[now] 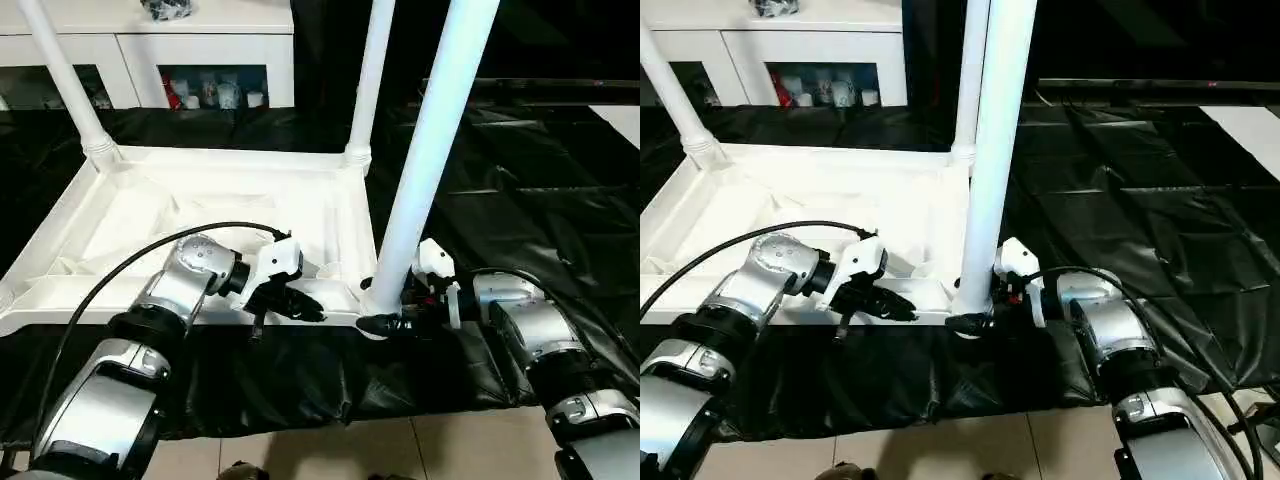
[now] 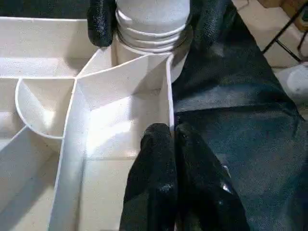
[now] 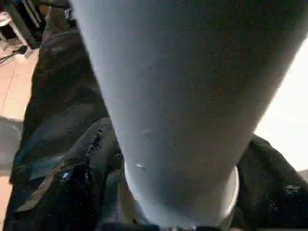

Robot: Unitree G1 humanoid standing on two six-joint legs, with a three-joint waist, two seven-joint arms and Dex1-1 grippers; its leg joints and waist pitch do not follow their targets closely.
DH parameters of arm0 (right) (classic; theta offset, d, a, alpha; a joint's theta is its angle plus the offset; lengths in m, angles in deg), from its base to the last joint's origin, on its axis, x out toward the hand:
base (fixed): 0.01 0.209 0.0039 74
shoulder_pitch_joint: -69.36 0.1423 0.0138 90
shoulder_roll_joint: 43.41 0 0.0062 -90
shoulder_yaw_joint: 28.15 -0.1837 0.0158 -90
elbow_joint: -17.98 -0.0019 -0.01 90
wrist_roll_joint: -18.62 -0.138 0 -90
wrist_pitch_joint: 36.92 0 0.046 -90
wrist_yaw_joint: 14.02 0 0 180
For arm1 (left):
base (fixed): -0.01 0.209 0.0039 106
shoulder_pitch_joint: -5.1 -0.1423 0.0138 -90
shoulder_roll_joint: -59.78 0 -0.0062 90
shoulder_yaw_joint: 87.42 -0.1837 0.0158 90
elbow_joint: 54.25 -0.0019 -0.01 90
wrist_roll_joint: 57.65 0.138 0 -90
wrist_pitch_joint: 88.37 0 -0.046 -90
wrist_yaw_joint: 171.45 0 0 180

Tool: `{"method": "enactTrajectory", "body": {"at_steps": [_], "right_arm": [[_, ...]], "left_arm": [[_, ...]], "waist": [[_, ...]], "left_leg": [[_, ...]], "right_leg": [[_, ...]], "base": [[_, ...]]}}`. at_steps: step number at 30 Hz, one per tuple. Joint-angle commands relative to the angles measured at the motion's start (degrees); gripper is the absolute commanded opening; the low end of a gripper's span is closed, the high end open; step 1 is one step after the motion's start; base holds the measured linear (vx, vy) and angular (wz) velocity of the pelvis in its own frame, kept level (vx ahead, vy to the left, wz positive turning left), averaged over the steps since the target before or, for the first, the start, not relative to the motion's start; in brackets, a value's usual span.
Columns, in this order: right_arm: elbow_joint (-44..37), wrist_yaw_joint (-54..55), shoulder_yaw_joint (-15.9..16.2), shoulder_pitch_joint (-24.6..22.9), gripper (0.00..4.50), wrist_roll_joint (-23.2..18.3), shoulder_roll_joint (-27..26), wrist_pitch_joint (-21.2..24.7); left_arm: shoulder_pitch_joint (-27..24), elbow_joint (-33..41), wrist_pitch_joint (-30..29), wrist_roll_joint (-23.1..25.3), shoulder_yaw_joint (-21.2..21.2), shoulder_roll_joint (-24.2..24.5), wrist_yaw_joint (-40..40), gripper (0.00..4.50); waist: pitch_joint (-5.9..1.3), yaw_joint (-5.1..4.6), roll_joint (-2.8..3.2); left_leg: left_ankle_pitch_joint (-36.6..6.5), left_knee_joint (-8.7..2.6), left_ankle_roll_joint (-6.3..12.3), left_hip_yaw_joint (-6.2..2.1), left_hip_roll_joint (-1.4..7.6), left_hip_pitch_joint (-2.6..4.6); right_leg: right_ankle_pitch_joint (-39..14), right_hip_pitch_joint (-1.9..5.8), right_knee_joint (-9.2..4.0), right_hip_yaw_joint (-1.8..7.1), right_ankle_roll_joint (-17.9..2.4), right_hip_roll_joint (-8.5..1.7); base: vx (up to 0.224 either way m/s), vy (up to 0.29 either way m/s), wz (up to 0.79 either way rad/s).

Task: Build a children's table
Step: Rotate leg to tighten

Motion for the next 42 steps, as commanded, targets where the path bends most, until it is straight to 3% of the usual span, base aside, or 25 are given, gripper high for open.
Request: {"method": "enactTrajectory", "body": {"at_steps": [1,8,11,13,15,17,19,21,22,27,28,33,37,39,42], "right_arm": [[0.19,-1.44,3.41,0.41,3.27,1.92,-0.93,0.82],[1.34,-1.33,2.70,0.74,2.72,0.99,-2.20,2.08],[2.19,3.91,1.01,0.46,2.68,0.61,-4.12,2.86],[5.05,16.81,-1.16,0.62,2.67,2.54,-7.75,0.96],[7.26,25.63,-2.56,1.32,2.66,3.82,-10.05,0.65],[10.22,35.39,-5.14,2.63,2.66,3.65,-13.30,1.24],[12.47,43.89,-6.81,3.70,2.65,3.89,-15.70,1.24],[14.46,52.61,-8.04,4.79,2.65,4.35,-18.53,1.06],[14.92,54.97,-8.24,5.10,2.65,4.59,-19.56,1.17],[15.81,55.49,-7.91,5.91,2.65,5.52,-21.90,-2.08],[15.73,55.42,-7.82,5.98,3.21,5.65,-21.80,-2.68],[15.46,52.63,-8.90,6.75,3.49,4.63,-19.44,-4.80],[13.99,45.46,-8.26,6.32,3.91,3.78,-16.15,-5.85],[12.58,38.21,-7.20,5.49,3.91,3.23,-13.48,-6.25],[10.83,29.85,-5.52,4.41,3.91,2.97,-10.65,-6.95]], "left_arm": [[2.17,1.41,1.87,-1.76,-1.50,-1.68,2.69,0.00],[1.81,1.39,1.37,-1.19,-1.90,-1.00,3.18,0.00],[1.98,0.57,0.18,0.19,-1.70,-2.06,-1.55,0.00],[2.67,-1.21,-1.57,1.88,-0.93,-4.49,-10.12,0.00],[2.97,-1.87,-3.10,1.95,-0.30,-6.19,-13.81,0.00],[3.14,-1.84,-4.89,2.43,-0.16,-8.51,-18.11,0.00],[3.43,-1.87,-6.74,2.89,0.07,-10.61,-22.46,0.00],[3.55,-1.39,-8.94,2.86,0.44,-13.54,-26.71,0.00],[3.47,-0.97,-9.47,2.92,0.39,-14.54,-27.92,0.00],[3.28,-0.41,-9.89,2.98,0.12,-16.49,-28.87,0.00],[3.31,-0.49,-9.69,2.93,0.13,-16.50,-28.68,0.00],[3.09,-0.55,-7.12,2.62,0.20,-14.59,-27.01,0.00],[2.52,-0.11,-3.50,1.55,0.56,-12.08,-22.89,0.00],[2.16,0.01,-1.64,1.02,0.55,-10.04,-19.65,0.00],[2.17,-0.65,-0.26,0.87,0.59,-8.12,-16.97,0.00]], "waist": [[-4.15,-0.17,0.08],[-4.01,-0.17,0.48],[-3.88,-0.30,0.42],[-3.50,-0.88,0.41],[-3.03,-1.93,0.16],[-3.04,-2.77,0.22],[-2.97,-3.59,0.50],[-3.13,-4.30,0.84],[-3.07,-4.44,0.73],[-3.10,-4.94,0.68],[-3.10,-4.94,0.63],[-3.22,-4.80,0.68],[-3.85,-3.99,0.72],[-4.11,-3.62,0.59],[-4.13,-2.77,0.71]], "left_leg": [[-14.91,-4.18,1.94,-1.23,2.89,1.73],[-16.52,-4.35,1.22,-1.29,2.95,1.95],[-17.84,-4.45,0.66,-1.33,2.94,2.01],[-21.16,-4.63,-1.28,-1.63,2.77,2.40],[-25.59,-4.56,-2.86,-2.39,2.31,2.83],[-27.15,-4.48,-2.91,-2.84,2.17,2.85],[-29.37,-4.80,-3.27,-3.45,2.24,2.66],[-31.30,-4.85,-3.60,-3.63,2.06,2.94],[-31.76,-4.88,-3.43,-3.63,2.05,2.97],[-32.77,-4.59,-1.39,-3.28,1.61,3.14],[-32.62,-4.53,-1.22,-3.27,1.58,3.22],[-31.65,-4.75,-0.73,-3.18,1.76,2.94],[-26.33,-4.85,0.49,-2.63,2.02,2.19],[-21.12,-4.66,2.32,-2.17,2.05,1.45],[-18.04,-4.23,4.19,-1.58,2.33,1.60]], "right_leg": [[-13.41,2.45,-3.10,2.13,-14.18,-3.16],[-15.04,2.28,-3.25,2.13,-14.13,-3.15],[-16.60,2.27,-3.41,2.16,-13.90,-3.20],[-22.94,1.76,-4.03,2.13,-12.32,-3.43],[-33.87,1.43,-5.30,1.64,-8.43,-3.69],[-37.98,1.30,-5.90,1.31,-6.35,-3.76],[-38.83,1.33,-6.22,0.73,-5.04,-3.59],[-36.90,1.23,-6.43,0.42,-5.39,-3.36],[-36.55,1.19,-6.67,0.31,-5.35,-3.28],[-36.56,0.73,-7.41,0.40,-5.02,-3.29],[-36.52,0.66,-7.43,0.44,-5.08,-3.28],[-33.96,0.79,-6.99,0.86,-6.26,-3.24],[-24.10,1.53,-5.71,1.74,-9.90,-3.29],[-16.38,2.17,-4.68,1.96,-12.25,-3.22],[-14.51,2.26,-4.30,1.90,-13.52,-3.09]], "base": [[0.000,0.000,0.00],[0.000,0.000,0.00],[0.000,0.000,0.00],[0.000,0.000,0.00],[0.000,0.000,0.00],[0.000,0.000,0.00],[0.000,0.000,0.00],[0.000,0.000,0.00],[0.000,0.000,0.00],[0.000,0.000,0.00],[0.000,0.000,0.00],[0.000,0.000,0.00],[0.000,0.000,0.00],[0.000,0.000,0.00],[0.000,0.000,0.00]]}}
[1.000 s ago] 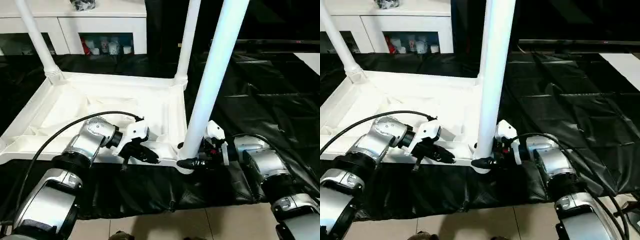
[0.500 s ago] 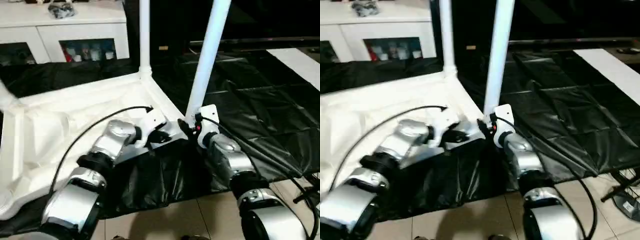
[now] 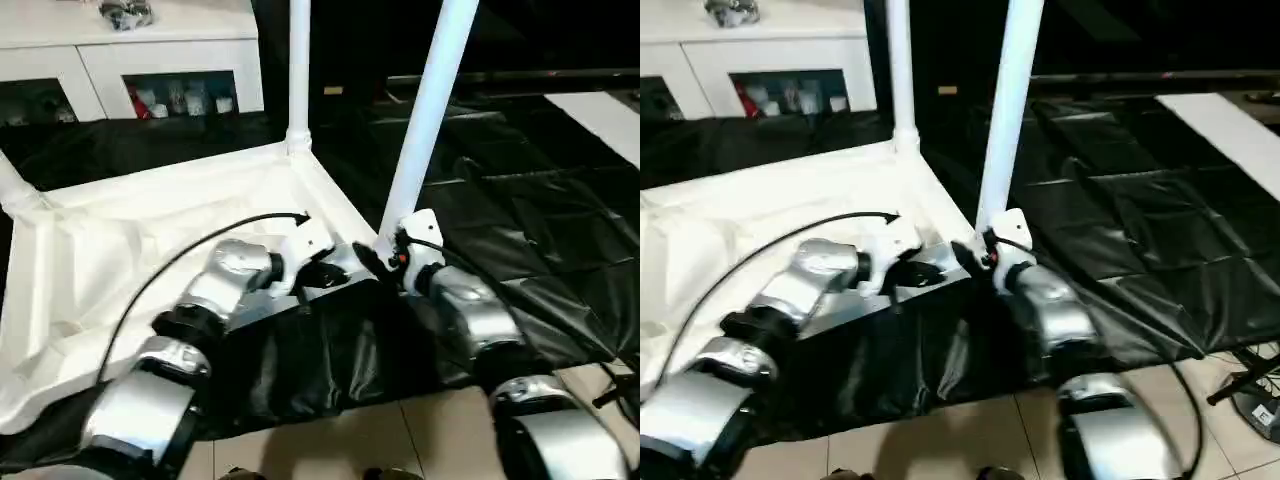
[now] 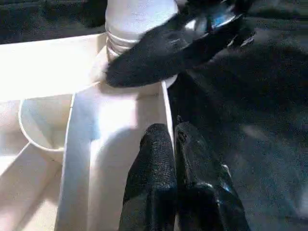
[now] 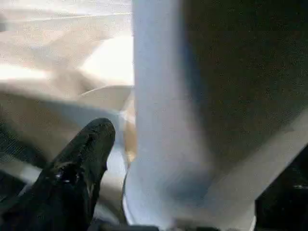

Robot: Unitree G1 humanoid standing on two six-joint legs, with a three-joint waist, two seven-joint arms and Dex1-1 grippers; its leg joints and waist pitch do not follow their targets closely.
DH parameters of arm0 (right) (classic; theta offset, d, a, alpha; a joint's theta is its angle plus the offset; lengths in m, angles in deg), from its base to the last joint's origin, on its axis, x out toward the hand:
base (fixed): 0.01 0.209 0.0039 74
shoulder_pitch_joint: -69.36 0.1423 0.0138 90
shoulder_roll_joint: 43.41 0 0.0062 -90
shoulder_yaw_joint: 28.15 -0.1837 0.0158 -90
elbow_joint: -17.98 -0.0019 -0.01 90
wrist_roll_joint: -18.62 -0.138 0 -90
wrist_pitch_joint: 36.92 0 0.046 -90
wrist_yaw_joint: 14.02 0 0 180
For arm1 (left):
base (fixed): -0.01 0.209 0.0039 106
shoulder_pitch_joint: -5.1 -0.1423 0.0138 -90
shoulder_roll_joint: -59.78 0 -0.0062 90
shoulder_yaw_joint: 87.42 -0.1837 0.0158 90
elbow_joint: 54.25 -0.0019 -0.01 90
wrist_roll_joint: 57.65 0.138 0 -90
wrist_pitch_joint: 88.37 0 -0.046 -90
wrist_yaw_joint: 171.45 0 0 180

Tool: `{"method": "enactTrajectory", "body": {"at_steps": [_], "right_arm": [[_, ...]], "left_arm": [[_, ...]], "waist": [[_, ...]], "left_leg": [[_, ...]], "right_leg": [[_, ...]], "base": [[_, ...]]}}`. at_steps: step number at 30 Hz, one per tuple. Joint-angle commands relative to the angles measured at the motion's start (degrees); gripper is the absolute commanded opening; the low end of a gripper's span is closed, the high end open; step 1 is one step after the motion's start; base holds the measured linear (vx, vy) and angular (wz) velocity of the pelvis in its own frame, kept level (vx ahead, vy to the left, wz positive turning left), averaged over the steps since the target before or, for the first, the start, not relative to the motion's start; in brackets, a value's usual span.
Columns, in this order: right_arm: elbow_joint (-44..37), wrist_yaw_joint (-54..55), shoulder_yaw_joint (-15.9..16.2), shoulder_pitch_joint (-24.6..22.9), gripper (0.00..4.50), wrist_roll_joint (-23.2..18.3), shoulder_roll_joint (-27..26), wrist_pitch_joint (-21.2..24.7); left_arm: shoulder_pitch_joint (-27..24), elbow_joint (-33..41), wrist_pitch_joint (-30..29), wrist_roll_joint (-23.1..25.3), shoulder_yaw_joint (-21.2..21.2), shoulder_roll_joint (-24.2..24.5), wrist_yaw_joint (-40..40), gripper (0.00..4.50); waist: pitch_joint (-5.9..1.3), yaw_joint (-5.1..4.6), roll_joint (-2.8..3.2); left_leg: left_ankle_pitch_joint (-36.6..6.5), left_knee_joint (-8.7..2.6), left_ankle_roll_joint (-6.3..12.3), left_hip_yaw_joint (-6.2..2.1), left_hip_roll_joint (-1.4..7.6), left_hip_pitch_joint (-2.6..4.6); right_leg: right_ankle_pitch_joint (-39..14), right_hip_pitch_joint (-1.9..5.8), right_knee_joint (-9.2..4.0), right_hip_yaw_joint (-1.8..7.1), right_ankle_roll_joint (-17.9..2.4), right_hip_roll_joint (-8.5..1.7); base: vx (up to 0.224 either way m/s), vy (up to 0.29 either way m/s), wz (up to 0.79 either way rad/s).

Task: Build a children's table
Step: Rotate leg to tighten

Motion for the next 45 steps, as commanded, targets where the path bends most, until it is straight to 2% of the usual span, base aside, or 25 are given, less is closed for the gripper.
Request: {"method": "enactTrajectory", "body": {"at_steps": [1,2,3,5,6,8,9,11,12,13,16,18,20,26,29,32,33,34,35,36,38,41,42,45], "right_arm": [[-2.46,-8.10,3.49,-0.39,3.91,-0.24,0.23,-0.41],[-3.15,-10.83,4.07,-0.78,3.91,-0.47,1.05,-0.49],[-4.48,-15.96,5.13,-1.50,3.91,-0.88,2.53,-0.78],[-4.70,-16.92,5.30,-1.62,3.91,-0.88,2.76,-0.98],[-5.53,-19.37,5.70,-1.98,3.91,-1.38,3.31,-0.52],[-8.74,-29.15,7.56,-3.10,3.91,-3.36,5.68,2.08],[-9.13,-30.86,7.94,-3.17,3.91,-3.60,6.11,2.58],[-9.41,-32.19,8.24,-3.20,3.59,-3.82,6.42,3.09],[-9.92,-34.33,8.89,-3.25,3.59,-4.04,6.87,3.93],[-10.12,-35.63,9.29,-3.25,3.54,-4.09,7.07,4.51],[-10.48,-37.07,9.85,-3.34,3.18,-3.97,7.32,4.94],[-11.38,-38.69,10.72,-3.69,3.12,-3.62,7.30,5.44],[-11.70,-39.09,11.14,-3.86,2.91,-3.43,7.24,5.49],[-12.18,-38.03,11.40,-4.40,2.71,-3.09,6.55,5.76],[-10.93,-32.94,9.55,-4.26,2.69,-3.10,5.07,5.70],[-8.54,-22.96,7.18,-3.91,2.68,-1.85,2.81,5.14],[-6.53,-15.23,6.00,-3.36,2.68,-0.46,1.32,4.73],[-4.67,-8.60,4.47,-2.71,2.68,-0.12,-0.33,4.72],[-4.67,-8.60,4.47,-2.71,2.67,-0.12,-0.33,4.72],[-2.74,-2.04,2.77,-1.86,2.67,-0.25,-2.05,5.19],[-0.31,5.69,0.51,-0.66,2.67,-1.04,-4.39,5.81],[2.78,16.89,-1.18,1.00,2.67,-0.70,-8.00,5.69],[2.94,18.02,-1.03,1.15,2.67,-0.39,-8.90,5.38],[2.49,18.21,0.14,1.26,2.67,1.29,-10.43,3.95]], "left_arm": [[0.72,2.14,3.71,-1.59,-1.91,-0.77,5.59,0.00],[0.69,2.05,3.79,-1.82,-1.83,-0.26,6.63,0.00],[0.61,1.96,4.38,-2.26,-1.70,0.65,8.73,0.00],[0.59,1.97,4.69,-2.33,-1.68,0.80,9.16,0.00],[0.51,2.22,4.45,-2.88,-1.52,1.09,10.65,0.00],[0.32,2.72,4.25,-4.34,-1.89,2.80,16.97,0.00],[0.36,2.58,4.56,-4.44,-2.18,3.17,18.04,0.00],[0.44,2.37,4.89,-4.42,-2.43,3.44,18.73,0.00],[0.52,2.04,5.18,-4.53,-2.84,3.93,20.69,0.00],[0.59,1.83,5.33,-4.50,-3.08,4.16,21.84,0.00],[0.68,1.58,5.68,-4.44,-3.36,4.41,23.16,0.00],[1.03,0.99,6.49,-3.78,-3.85,4.84,24.61,0.00],[1.30,0.54,6.92,-3.48,-3.84,4.88,24.66,0.00],[2.12,-0.63,7.04,-3.48,-3.44,4.64,22.90,0.00],[2.30,-1.02,6.67,-3.49,-2.74,4.12,20.43,0.00],[2.79,-1.64,5.17,-2.77,-1.89,3.11,14.69,0.00],[3.13,-2.15,4.24,-2.22,-1.54,2.29,11.14,0.00],[3.38,-2.47,3.43,-1.68,-1.34,1.35,7.91,0.00],[3.38,-2.47,3.43,-1.68,-1.34,1.35,7.91,0.00],[3.44,-2.32,2.36,-1.70,-1.04,0.11,5.63,0.00],[3.47,-1.89,1.28,-1.53,-0.94,-1.74,2.66,0.00],[3.31,-0.73,-0.15,-0.72,-1.34,-5.37,-2.73,0.00],[3.17,-0.32,-0.94,-0.96,-1.29,-6.37,-3.43,0.00],[3.01,-0.01,-1.57,-1.17,-1.41,-8.07,-4.72,0.00]], "waist": [[-4.18,0.48,0.08],[-4.28,0.70,0.17],[-4.38,1.36,0.17],[-4.32,1.81,0.12],[-4.28,1.88,-0.11],[-4.41,2.37,-0.11],[-4.38,2.60,0.01],[-4.35,2.66,0.06],[-4.20,2.69,0.08],[-4.01,2.80,0.13],[-3.92,2.86,0.19],[-3.86,2.85,0.15],[-3.89,2.83,0.26],[-4.05,2.85,0.19],[-3.97,2.83,0.14],[-3.73,2.48,0.08],[-3.70,2.21,0.07],[-3.51,1.66,-0.01],[-3.47,1.50,-0.04],[-3.46,1.34,-0.03],[-3.42,0.37,-0.03],[-3.54,-0.17,0.08],[-3.55,-0.44,0.01],[-3.69,-0.54,0.15]], "left_leg": [[-17.02,-4.13,4.32,-0.76,2.97,1.48],[-16.14,-4.03,4.52,-0.67,3.01,1.51],[-13.72,-3.86,5.00,-0.54,3.18,1.28],[-12.65,-3.73,5.09,-0.44,3.31,1.35],[-12.55,-3.75,4.96,-0.44,3.30,1.26],[-11.74,-3.65,5.52,-0.43,3.13,1.35],[-11.70,-3.64,5.84,-0.43,3.26,1.32],[-11.98,-3.74,5.62,-0.49,3.36,1.37],[-13.28,-3.89,4.90,-0.54,3.41,1.46],[-15.55,-4.07,3.62,-0.52,3.45,1.84],[-17.56,-4.24,2.16,-0.52,3.52,2.07],[-18.31,-4.43,1.45,-0.57,3.53,2.11],[-18.47,-4.45,1.20,-0.60,3.50,2.09],[-16.77,-4.34,1.41,-0.61,3.38,1.79],[-17.12,-4.37,1.29,-0.62,3.39,1.79],[-19.13,-4.49,-0.12,-0.83,3.25,1.97],[-19.29,-4.49,-0.64,-0.91,3.26,1.95],[-21.33,-4.54,-1.72,-1.22,3.07,2.27],[-22.16,-4.52,-1.88,-1.31,2.99,2.37],[-22.67,-4.48,-1.84,-1.43,2.91,2.36],[-23.48,-4.57,-1.91,-1.66,2.84,2.07],[-23.60,-4.67,-2.24,-1.77,2.85,2.01],[-24.48,-4.48,-1.82,-1.58,2.66,2.26],[-23.55,-4.43,-0.64,-1.44,2.60,1.96]], "right_leg": [[-14.75,2.22,-3.23,1.99,-12.94,-3.06],[-14.00,2.28,-3.04,1.93,-13.23,-3.02],[-11.89,2.59,-2.54,1.86,-13.67,-3.00],[-9.27,2.36,-2.06,2.03,-14.61,-2.94],[-9.05,2.42,-1.94,2.06,-14.77,-2.96],[-8.53,2.82,-1.78,1.98,-15.13,-2.92],[-8.46,2.71,-1.70,2.01,-15.31,-3.00],[-8.90,2.62,-1.70,2.00,-15.35,-3.02],[-10.94,2.50,-1.94,1.99,-15.04,-3.08],[-14.49,2.26,-2.37,2.05,-14.45,-3.05],[-16.86,2.05,-2.57,2.18,-13.96,-3.09],[-18.30,1.98,-2.73,2.23,-13.10,-3.05],[-18.64,2.00,-2.70,2.27,-12.92,-3.14],[-17.22,2.21,-2.54,2.23,-12.96,-3.18],[-18.07,2.16,-2.63,2.20,-12.84,-3.23],[-23.71,1.86,-3.21,2.14,-11.06,-3.36],[-24.44,1.71,-3.18,2.22,-10.73,-3.40],[-28.48,1.33,-3.64,2.11,-9.57,-3.52],[-29.97,1.29,-3.88,2.04,-9.16,-3.59],[-31.15,1.32,-4.09,1.95,-8.63,-3.59],[-32.67,1.35,-4.36,1.82,-7.52,-3.50],[-31.17,1.15,-4.26,1.87,-7.66,-3.37],[-30.41,0.95,-4.52,1.86,-7.91,-3.29],[-28.11,1.17,-4.39,2.00,-8.41,-3.20]], "base": [[0.000,0.000,0.00],[0.000,0.000,0.00],[0.000,0.000,0.00],[0.000,0.000,0.00],[0.000,0.000,0.00],[0.000,0.000,0.00],[0.000,0.000,0.00],[0.000,0.000,0.00],[0.000,0.000,0.00],[0.000,0.000,0.00],[0.000,0.000,0.00],[0.000,0.000,0.00],[0.000,0.000,0.00],[0.000,0.000,0.00],[0.000,0.000,0.00],[0.000,0.000,0.00],[0.000,0.000,0.00],[0.000,0.000,0.00],[0.000,0.000,0.00],[0.000,0.000,0.00],[0.000,0.000,0.00],[0.000,0.000,0.00],[0.000,0.000,0.00],[0.000,0.000,0.00]]}}
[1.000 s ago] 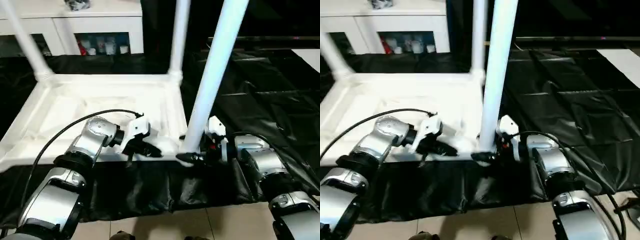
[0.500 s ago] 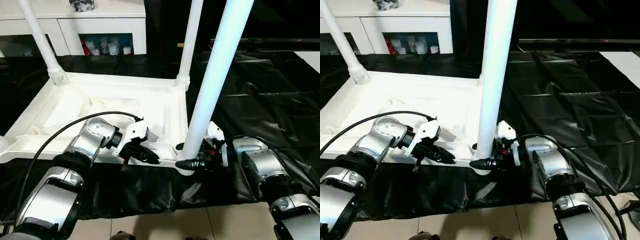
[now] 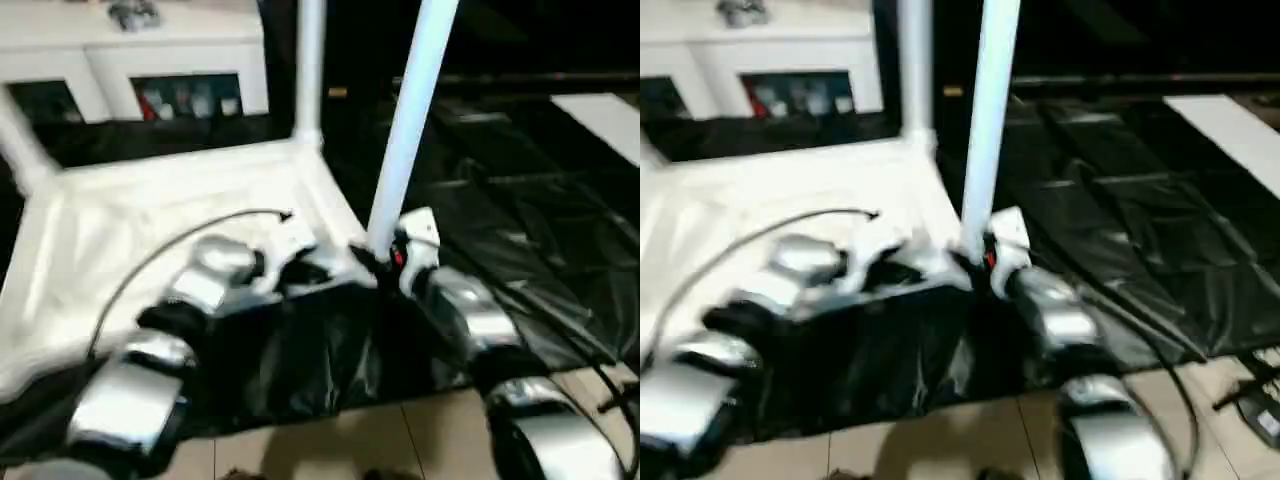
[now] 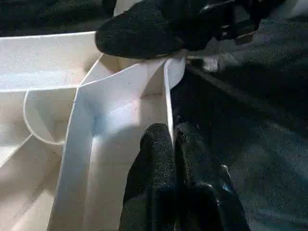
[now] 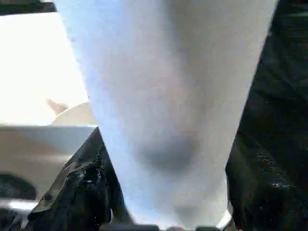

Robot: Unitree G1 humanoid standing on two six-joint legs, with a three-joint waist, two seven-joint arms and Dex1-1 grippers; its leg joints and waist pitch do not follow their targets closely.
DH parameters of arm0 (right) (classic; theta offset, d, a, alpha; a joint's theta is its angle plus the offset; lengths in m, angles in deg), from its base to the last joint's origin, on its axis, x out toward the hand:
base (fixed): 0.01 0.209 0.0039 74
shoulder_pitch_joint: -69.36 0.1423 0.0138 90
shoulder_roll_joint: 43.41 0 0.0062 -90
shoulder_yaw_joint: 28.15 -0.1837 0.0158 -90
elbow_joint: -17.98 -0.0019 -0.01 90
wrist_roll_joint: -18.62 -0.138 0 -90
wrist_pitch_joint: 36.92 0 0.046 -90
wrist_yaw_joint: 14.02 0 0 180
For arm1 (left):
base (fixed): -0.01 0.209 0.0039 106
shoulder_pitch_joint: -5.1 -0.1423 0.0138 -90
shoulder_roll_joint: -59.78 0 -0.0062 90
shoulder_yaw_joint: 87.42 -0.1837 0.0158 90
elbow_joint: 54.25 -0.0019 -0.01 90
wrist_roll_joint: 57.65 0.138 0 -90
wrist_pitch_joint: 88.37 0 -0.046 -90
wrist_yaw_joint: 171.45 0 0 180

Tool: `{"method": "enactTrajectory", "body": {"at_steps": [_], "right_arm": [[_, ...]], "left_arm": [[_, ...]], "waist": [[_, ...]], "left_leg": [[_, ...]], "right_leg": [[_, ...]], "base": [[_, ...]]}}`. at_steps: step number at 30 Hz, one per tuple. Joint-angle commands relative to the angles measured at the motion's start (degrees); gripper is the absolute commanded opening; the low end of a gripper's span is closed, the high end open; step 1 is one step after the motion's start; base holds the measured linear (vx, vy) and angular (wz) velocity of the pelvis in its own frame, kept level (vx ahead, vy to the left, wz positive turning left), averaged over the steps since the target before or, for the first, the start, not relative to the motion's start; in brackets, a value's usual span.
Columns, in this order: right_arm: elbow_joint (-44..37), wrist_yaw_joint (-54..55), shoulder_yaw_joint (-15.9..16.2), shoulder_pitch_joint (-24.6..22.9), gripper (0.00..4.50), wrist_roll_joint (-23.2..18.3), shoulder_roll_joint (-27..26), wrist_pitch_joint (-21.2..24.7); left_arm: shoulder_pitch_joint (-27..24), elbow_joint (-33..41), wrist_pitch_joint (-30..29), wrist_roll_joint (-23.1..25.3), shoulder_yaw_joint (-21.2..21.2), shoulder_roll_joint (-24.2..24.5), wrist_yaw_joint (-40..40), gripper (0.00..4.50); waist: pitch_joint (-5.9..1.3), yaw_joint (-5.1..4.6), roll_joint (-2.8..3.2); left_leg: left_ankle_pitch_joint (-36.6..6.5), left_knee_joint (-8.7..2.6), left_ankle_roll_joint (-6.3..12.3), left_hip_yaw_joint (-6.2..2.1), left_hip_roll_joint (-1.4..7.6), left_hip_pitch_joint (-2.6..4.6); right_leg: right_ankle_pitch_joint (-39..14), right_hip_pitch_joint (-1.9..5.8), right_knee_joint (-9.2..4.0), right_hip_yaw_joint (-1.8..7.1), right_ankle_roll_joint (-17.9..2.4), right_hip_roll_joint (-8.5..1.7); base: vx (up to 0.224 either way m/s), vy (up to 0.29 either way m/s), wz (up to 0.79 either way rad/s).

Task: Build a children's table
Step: Rotate leg to tighten

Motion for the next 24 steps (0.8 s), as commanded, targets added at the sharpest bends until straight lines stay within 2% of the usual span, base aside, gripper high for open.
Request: {"method": "enactTrajectory", "body": {"at_steps": [1,2,4,5,6,11,15,19,22,24], "right_arm": [[1.68,-1.86,4.71,0.50,2.67,3.96,-4.20,-0.60],[1.64,-2.00,4.71,0.49,3.02,3.97,-4.23,-0.75],[1.02,-4.31,4.14,0.45,3.37,3.18,-3.45,-1.56],[0.90,-6.17,4.29,0.45,3.39,2.89,-2.83,-1.73],[0.64,-7.87,4.37,0.38,3.39,2.64,-2.07,-1.68],[0.31,-14.65,4.63,0.46,4.02,1.26,1.58,-1.46],[-1.52,-23.66,6.01,-0.30,4.30,0.99,5.44,-1.64],[-5.71,-34.79,7.27,-2.01,4.44,-0.75,7.74,-0.04],[-9.53,-45.41,9.46,-3.51,4.44,-2.42,10.67,2.10],[-10.02,-47.06,9.97,-3.71,4.44,-2.62,11.20,2.48]], "left_arm": [[1.39,2.69,1.53,-1.61,-2.71,-6.12,1.16,0.00],[1.40,2.66,1.57,-1.58,-2.72,-6.15,1.08,0.00],[1.35,2.63,2.61,-1.55,-2.70,-5.56,1.54,0.00],[1.31,2.63,3.17,-1.53,-2.61,-5.06,2.03,0.00],[1.24,2.67,4.03,-1.56,-2.62,-4.40,2.95,0.00],[0.82,3.00,6.09,-1.48,-2.91,-1.48,6.90,0.00],[0.91,2.40,7.33,-1.95,-2.71,0.70,10.73,0.00],[1.32,1.38,8.73,-2.20,-2.53,2.24,13.59,0.00],[1.89,0.45,8.86,-3.28,-1.98,3.47,17.81,0.00],[1.97,0.31,9.17,-3.15,-2.18,3.79,18.31,0.00]], "waist": [[-3.69,-0.07,-0.02],[-3.75,-0.04,-0.04],[-3.75,0.05,0.02],[-3.76,0.07,0.21],[-3.76,0.02,0.15],[-4.03,0.49,0.15],[-4.15,1.17,0.20],[-4.16,2.13,0.23],[-4.04,2.64,0.10],[-4.01,2.95,0.12]], "left_leg": [[-22.97,-4.61,-0.13,-1.68,2.21,1.71],[-22.59,-4.56,0.13,-1.62,2.20,1.67],[-21.25,-4.65,0.82,-1.60,2.29,1.41],[-21.26,-4.63,0.74,-1.57,2.32,1.52],[-21.46,-4.63,0.83,-1.57,2.32,1.51],[-18.06,-4.49,2.30,-1.32,2.49,1.14],[-15.68,-4.27,3.13,-1.10,2.68,1.00],[-14.72,-4.17,3.87,-0.89,2.89,1.23],[-14.82,-4.21,4.18,-0.86,2.90,1.33],[-15.64,-4.32,3.72,-0.92,3.03,1.40]], "right_leg": [[-25.95,1.21,-4.99,1.92,-9.58,-3.15],[-25.30,1.29,-4.94,1.96,-9.81,-3.20],[-23.22,1.60,-4.61,1.98,-10.59,-3.11],[-22.94,1.52,-4.59,2.00,-10.81,-3.11],[-22.68,1.56,-4.58,1.96,-10.92,-3.05],[-15.96,2.20,-3.72,2.04,-13.04,-3.05],[-13.49,2.62,-3.23,1.82,-13.92,-2.94],[-11.80,2.54,-3.00,1.90,-14.71,-2.96],[-12.59,2.55,-3.11,1.89,-14.58,-2.93],[-14.00,2.44,-3.19,1.93,-14.41,-3.09]], "base": [[0.000,0.000,0.00],[0.000,0.000,0.00],[0.000,0.000,0.00],[0.000,0.000,0.00],[0.000,0.000,0.00],[0.000,0.000,0.00],[0.000,0.000,0.00],[0.000,0.000,0.00],[0.000,0.000,0.00],[0.000,0.000,0.00]]}}
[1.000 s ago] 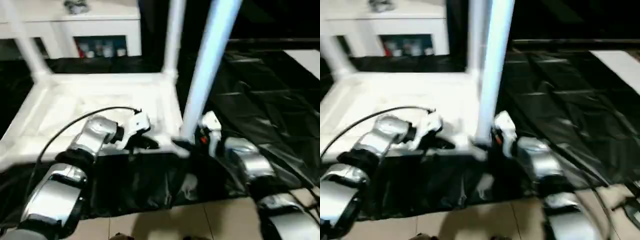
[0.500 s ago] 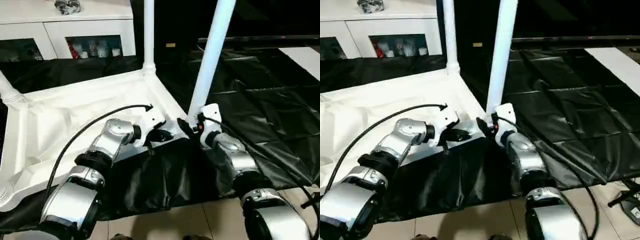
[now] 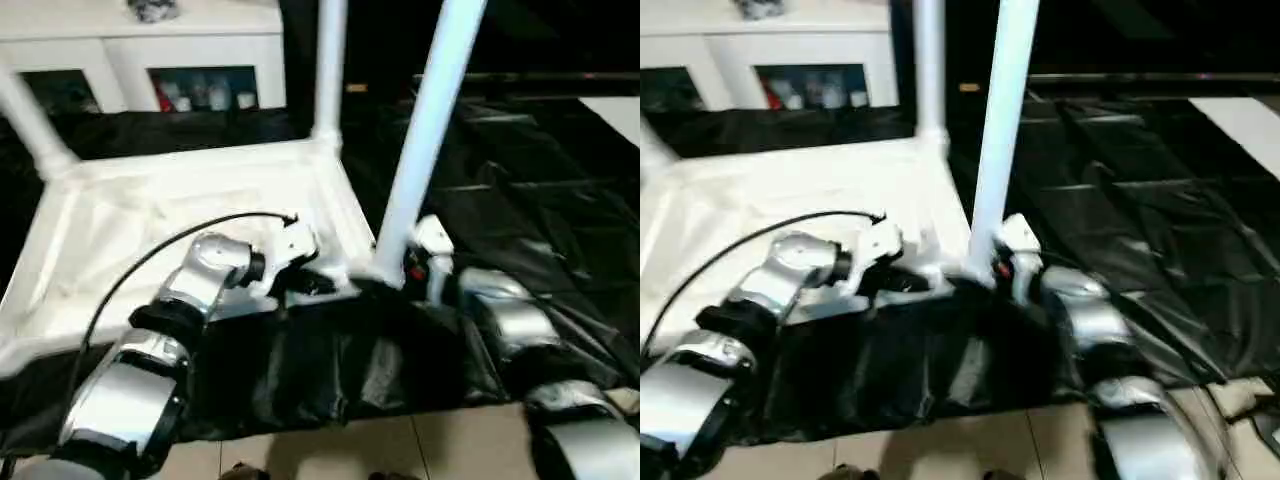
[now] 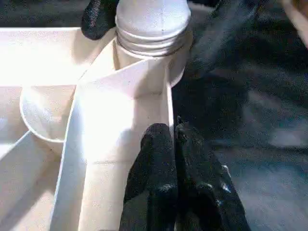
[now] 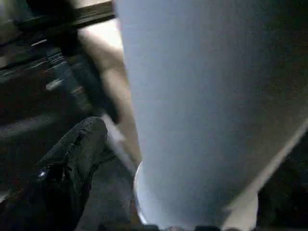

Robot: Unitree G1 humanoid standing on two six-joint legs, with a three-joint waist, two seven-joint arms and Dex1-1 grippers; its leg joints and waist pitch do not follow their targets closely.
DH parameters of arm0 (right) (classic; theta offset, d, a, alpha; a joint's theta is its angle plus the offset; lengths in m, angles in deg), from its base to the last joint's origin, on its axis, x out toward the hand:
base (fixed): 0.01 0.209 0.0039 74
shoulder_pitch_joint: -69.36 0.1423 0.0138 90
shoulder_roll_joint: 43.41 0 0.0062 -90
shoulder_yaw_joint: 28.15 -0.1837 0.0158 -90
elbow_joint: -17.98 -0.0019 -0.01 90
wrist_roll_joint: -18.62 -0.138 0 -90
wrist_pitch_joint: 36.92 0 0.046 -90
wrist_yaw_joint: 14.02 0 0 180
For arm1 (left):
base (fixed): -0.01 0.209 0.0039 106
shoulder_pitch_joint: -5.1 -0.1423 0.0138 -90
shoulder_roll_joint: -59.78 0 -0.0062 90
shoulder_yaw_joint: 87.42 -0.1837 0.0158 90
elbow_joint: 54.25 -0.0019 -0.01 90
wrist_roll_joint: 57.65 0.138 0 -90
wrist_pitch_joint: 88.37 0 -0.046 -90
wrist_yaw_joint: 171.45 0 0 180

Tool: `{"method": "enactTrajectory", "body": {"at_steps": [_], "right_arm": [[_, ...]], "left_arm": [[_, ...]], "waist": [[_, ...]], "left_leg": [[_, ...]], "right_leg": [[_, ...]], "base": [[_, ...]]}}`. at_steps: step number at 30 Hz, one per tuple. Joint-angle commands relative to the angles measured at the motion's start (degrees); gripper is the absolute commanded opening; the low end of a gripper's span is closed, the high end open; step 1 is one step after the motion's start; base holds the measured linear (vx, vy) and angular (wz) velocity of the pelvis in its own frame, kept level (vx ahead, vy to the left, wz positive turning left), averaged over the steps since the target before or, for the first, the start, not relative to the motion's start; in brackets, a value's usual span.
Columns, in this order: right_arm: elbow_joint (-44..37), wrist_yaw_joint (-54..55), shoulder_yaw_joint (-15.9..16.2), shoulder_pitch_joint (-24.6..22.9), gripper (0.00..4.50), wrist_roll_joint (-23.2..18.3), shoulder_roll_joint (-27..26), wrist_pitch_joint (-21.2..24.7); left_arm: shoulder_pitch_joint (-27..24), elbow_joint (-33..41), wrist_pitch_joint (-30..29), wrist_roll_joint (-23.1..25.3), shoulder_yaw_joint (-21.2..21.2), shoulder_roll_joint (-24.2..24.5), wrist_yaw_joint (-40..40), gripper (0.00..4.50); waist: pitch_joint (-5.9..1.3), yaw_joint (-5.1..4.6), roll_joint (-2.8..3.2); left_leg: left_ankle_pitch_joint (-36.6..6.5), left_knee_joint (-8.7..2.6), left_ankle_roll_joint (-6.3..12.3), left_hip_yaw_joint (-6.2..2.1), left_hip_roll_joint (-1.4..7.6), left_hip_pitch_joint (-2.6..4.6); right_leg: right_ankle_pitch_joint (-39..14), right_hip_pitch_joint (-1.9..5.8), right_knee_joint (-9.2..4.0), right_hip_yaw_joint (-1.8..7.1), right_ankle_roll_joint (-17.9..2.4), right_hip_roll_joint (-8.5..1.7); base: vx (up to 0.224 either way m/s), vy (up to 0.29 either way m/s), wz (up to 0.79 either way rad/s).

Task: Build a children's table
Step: Rotate leg to tighten

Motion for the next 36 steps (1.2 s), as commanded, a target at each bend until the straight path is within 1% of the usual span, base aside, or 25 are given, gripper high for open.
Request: {"method": "enactTrajectory", "body": {"at_steps": [1,2,3,4,6,9,11,13,15,17,19,21,22,27,29,30,31,32,33,34,35,36], "right_arm": [[-3.19,-6.91,4.16,-0.54,4.44,-0.99,-0.50,1.40],[-3.19,-6.91,4.16,-0.54,4.44,-0.99,-0.50,1.40],[-3.48,-9.19,5.07,-0.65,4.28,-0.96,0.14,1.99],[-3.53,-9.69,5.32,-0.67,4.28,-0.90,0.28,2.07],[-3.58,-10.86,5.90,-0.71,4.01,-0.75,0.59,2.26],[-3.88,-12.48,6.83,-0.91,3.84,-0.38,1.04,2.28],[-4.06,-13.28,7.21,-1.08,3.54,-0.02,1.17,2.19],[-4.09,-13.74,7.45,-1.19,3.49,0.51,1.13,1.86],[-4.19,-13.88,7.57,-1.24,3.42,0.71,1.13,1.75],[-4.87,-14.42,7.81,-1.46,3.17,0.76,1.36,2.09],[-5.10,-14.60,7.95,-1.55,3.05,0.85,1.46,2.12],[-5.39,-14.90,8.13,-1.64,2.82,0.79,1.63,2.36],[-5.51,-15.03,8.27,-1.71,2.76,0.82,1.71,2.40],[-5.53,-14.06,8.14,-1.98,2.66,0.78,1.45,2.33],[-4.62,-9.39,6.78,-1.99,2.65,1.07,0.18,2.26],[-3.55,-4.65,5.69,-1.96,2.65,1.65,-1.01,2.16],[-2.28,0.53,4.77,-1.87,2.65,2.84,-2.13,1.17],[-2.28,0.53,4.77,-1.87,2.64,2.84,-2.13,1.17],[0.05,10.65,2.63,-1.66,2.64,4.27,-4.81,0.01],[0.96,14.56,1.77,-1.46,2.64,4.63,-5.91,0.32],[0.96,14.56,1.77,-1.46,2.64,4.63,-5.91,0.32],[2.39,20.17,0.35,-0.93,2.64,4.65,-7.78,0.69]], "left_arm": [[2.18,0.92,1.97,-1.36,-1.11,-1.13,1.95,0.00],[2.18,0.92,1.97,-1.36,-1.11,-1.13,1.95,0.00],[2.29,0.75,2.06,-1.56,-1.22,-0.83,3.19,0.00],[2.32,0.69,2.12,-1.57,-1.27,-0.76,3.49,0.00],[2.40,0.59,2.20,-1.56,-1.47,-0.56,4.35,0.00],[2.48,0.46,2.58,-1.54,-1.81,-0.30,5.26,0.00],[2.53,0.43,2.86,-1.43,-2.06,-0.13,5.87,0.00],[2.60,0.29,3.11,-1.15,-2.40,0.11,6.72,0.00],[2.69,0.08,3.38,-0.96,-2.41,0.21,6.77,0.00],[2.82,-0.29,3.80,-0.75,-2.20,0.27,6.97,0.00],[2.87,-0.45,3.92,-0.67,-2.13,0.31,7.07,0.00],[2.91,-0.65,4.11,-0.55,-2.12,0.40,7.23,0.00],[2.86,-0.75,4.21,-0.44,-2.18,0.55,7.37,0.00],[2.83,-1.03,4.13,-0.23,-2.28,0.70,6.64,0.00],[2.94,-1.43,3.41,0.18,-1.98,0.18,3.88,0.00],[3.21,-1.98,2.90,1.18,-1.95,-0.40,-0.04,0.00],[3.47,-2.44,2.18,1.61,-1.73,-1.09,-2.82,0.00],[3.47,-2.44,2.18,1.61,-1.73,-1.09,-2.82,0.00],[4.03,-2.85,0.00,1.73,-0.80,-3.14,-8.50,0.00],[4.25,-2.92,-0.86,1.60,-0.40,-4.03,-10.37,0.00],[4.25,-2.92,-0.86,1.60,-0.40,-4.03,-10.37,0.00],[4.56,-3.06,-2.02,1.79,-0.07,-5.50,-13.75,0.00]], "waist": [[-3.96,-0.06,-0.09],[-3.99,0.02,-0.11],[-3.86,0.05,-0.04],[-3.88,0.07,-0.21],[-3.87,0.21,-0.19],[-3.94,0.30,-0.29],[-4.00,0.39,-0.19],[-4.03,0.41,-0.25],[-4.05,0.48,-0.19],[-4.02,0.58,-0.15],[-4.06,0.72,-0.21],[-4.03,0.89,-0.18],[-3.99,0.87,-0.24],[-3.99,1.01,-0.18],[-3.91,0.94,-0.17],[-3.82,0.82,-0.36],[-3.65,0.57,-0.22],[-3.65,0.57,-0.22],[-3.51,0.30,-0.32],[-3.31,-0.18,-0.29],[-3.20,-0.39,-0.27],[-3.22,-0.94,-0.61]], "left_leg": [[-16.58,-4.36,2.93,-1.03,2.85,1.87],[-16.70,-4.35,2.74,-1.02,2.85,1.90],[-17.46,-4.40,2.41,-1.01,2.88,1.99],[-17.66,-4.37,2.25,-0.99,2.87,2.01],[-17.49,-4.43,1.79,-1.09,2.88,1.95],[-16.54,-4.44,1.82,-1.11,2.90,1.89],[-15.93,-4.39,2.06,-1.13,2.87,1.78],[-15.64,-4.39,2.24,-1.12,2.87,1.76],[-15.46,-4.38,2.20,-1.10,2.88,1.77],[-15.73,-4.39,2.20,-1.10,2.88,1.80],[-15.75,-4.37,2.02,-1.08,2.86,1.90],[-15.91,-4.39,1.94,-1.08,2.90,1.96],[-16.02,-4.42,1.91,-1.10,2.89,1.89],[-16.25,-4.46,1.58,-1.16,2.90,1.94],[-16.36,-4.48,1.51,-1.13,2.85,1.90],[-17.12,-4.57,1.10,-1.16,2.87,2.00],[-18.71,-4.67,0.02,-1.28,2.78,2.26],[-18.71,-4.67,0.02,-1.28,2.78,2.26],[-20.47,-4.63,-0.89,-1.49,2.66,2.43],[-22.24,-4.59,-1.57,-1.72,2.50,2.78],[-23.34,-4.55,-1.72,-1.81,2.39,2.96],[-24.14,-4.53,-1.65,-2.02,2.23,2.82]], "right_leg": [[-16.07,2.34,-3.47,2.08,-13.81,-3.16],[-16.41,2.33,-3.48,2.09,-13.68,-3.20],[-17.70,2.13,-3.66,2.15,-13.47,-3.23],[-18.28,2.10,-3.75,2.16,-13.30,-3.27],[-19.29,2.11,-3.77,2.19,-12.84,-3.39],[-18.72,2.15,-3.66,2.17,-12.64,-3.38],[-17.87,2.25,-3.52,2.16,-12.83,-3.39],[-17.25,2.26,-3.48,2.15,-12.93,-3.38],[-16.77,2.26,-3.41,2.14,-13.17,-3.37],[-17.09,2.26,-3.46,2.12,-13.14,-3.39],[-17.45,2.22,-3.49,2.15,-12.89,-3.36],[-17.69,2.19,-3.52,2.17,-12.81,-3.41],[-17.86,2.22,-3.52,2.17,-12.76,-3.40],[-18.55,2.21,-3.59,2.15,-12.46,-3.44],[-18.85,2.16,-3.63,2.16,-12.34,-3.41],[-20.22,2.02,-3.76,2.17,-11.88,-3.37],[-23.00,1.70,-4.01,2.17,-11.22,-3.46],[-23.00,1.70,-4.01,2.17,-11.22,-3.46],[-27.62,1.52,-4.58,2.15,-9.75,-3.73],[-30.83,1.13,-5.01,2.03,-8.95,-3.76],[-32.75,1.00,-5.33,1.86,-8.30,-3.68],[-34.98,1.08,-5.66,1.69,-7.16,-3.68]], "base": [[0.000,0.000,0.00],[0.000,0.000,0.00],[0.000,0.000,0.00],[0.000,0.000,0.00],[0.000,0.000,0.00],[0.000,0.000,0.00],[0.000,0.000,0.00],[0.000,0.000,0.00],[0.000,0.000,0.00],[0.000,0.000,0.00],[0.000,0.000,0.00],[0.000,0.000,0.00],[0.000,0.000,0.00],[0.000,0.000,0.00],[0.000,0.000,0.00],[0.000,0.000,0.00],[0.000,0.000,0.00],[0.000,0.000,0.00],[0.000,0.000,0.00],[0.000,0.000,0.00],[0.000,0.000,0.00],[0.000,0.000,0.00]]}}
